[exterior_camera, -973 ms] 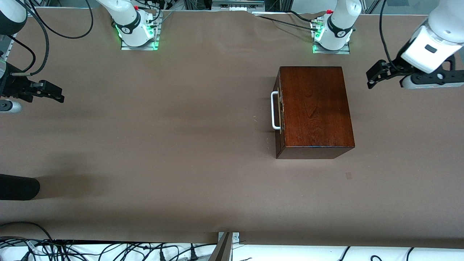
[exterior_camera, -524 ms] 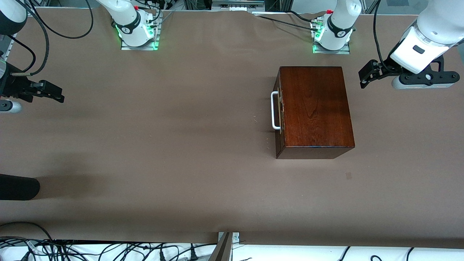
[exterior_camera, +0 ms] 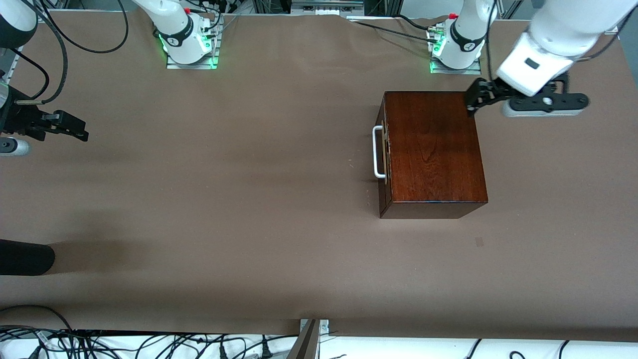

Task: Open drawer, take yellow block, close drawer
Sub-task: 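Move the left gripper to the white drawer handle of the box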

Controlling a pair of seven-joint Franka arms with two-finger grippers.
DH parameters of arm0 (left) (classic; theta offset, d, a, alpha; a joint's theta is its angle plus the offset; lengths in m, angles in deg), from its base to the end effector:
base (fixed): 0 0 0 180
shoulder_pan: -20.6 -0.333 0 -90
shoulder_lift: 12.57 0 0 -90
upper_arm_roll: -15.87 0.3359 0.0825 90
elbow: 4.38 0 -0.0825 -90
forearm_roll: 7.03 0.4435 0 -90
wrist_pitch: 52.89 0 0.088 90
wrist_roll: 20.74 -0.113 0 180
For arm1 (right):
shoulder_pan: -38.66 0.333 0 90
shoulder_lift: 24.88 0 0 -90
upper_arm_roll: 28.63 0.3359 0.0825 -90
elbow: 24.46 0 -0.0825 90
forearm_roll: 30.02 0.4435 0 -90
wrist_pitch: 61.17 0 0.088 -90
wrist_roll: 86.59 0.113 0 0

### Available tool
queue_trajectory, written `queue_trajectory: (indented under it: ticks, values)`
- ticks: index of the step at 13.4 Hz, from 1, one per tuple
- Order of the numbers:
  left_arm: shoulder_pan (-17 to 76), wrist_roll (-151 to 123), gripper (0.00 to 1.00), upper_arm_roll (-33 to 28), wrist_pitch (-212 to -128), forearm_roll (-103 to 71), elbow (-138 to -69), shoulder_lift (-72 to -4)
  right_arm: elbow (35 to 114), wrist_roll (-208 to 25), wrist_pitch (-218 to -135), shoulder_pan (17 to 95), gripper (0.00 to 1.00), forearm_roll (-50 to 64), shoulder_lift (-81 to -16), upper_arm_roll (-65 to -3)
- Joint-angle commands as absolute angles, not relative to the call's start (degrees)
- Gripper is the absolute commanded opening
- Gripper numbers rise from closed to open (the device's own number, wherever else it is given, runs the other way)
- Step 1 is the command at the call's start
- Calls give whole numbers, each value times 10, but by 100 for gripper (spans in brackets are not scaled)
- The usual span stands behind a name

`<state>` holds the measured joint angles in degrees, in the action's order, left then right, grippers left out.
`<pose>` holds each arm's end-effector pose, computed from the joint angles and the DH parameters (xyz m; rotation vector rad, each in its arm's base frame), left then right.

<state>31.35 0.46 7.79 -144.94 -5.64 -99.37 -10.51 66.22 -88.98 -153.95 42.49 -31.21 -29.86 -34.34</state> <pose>0.5720 -0.1937 0.6169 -3.1080 -0.0628 0.0074 0.6426 -0.0210 0.5819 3.1131 0.0165 -0.0792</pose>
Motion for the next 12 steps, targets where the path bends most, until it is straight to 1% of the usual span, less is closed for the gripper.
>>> queue_trajectory:
  ticks: [1, 3, 5, 9, 12]
  values:
    - [311, 62, 100, 28, -1460, -52, -984, -129, 655, -883, -1537, 421, 100, -305, -301, -339]
    - [312, 117, 100, -20, -1481, -48, -985, -152, 655, -883, -1537, 422, 100, -305, -301, -339]
    - [321, 154, 100, -52, -1510, -42, -986, -184, 655, -883, -1538, 422, 100, -305, -301, -339]
    - [368, 156, 100, -55, -1569, -17, -1004, -240, 655, -883, -1537, 422, 100, -305, -301, -339]
    - [384, 156, 100, -55, -1610, 11, -1026, -275, 655, -882, -1538, 422, 100, -305, -301, -339]
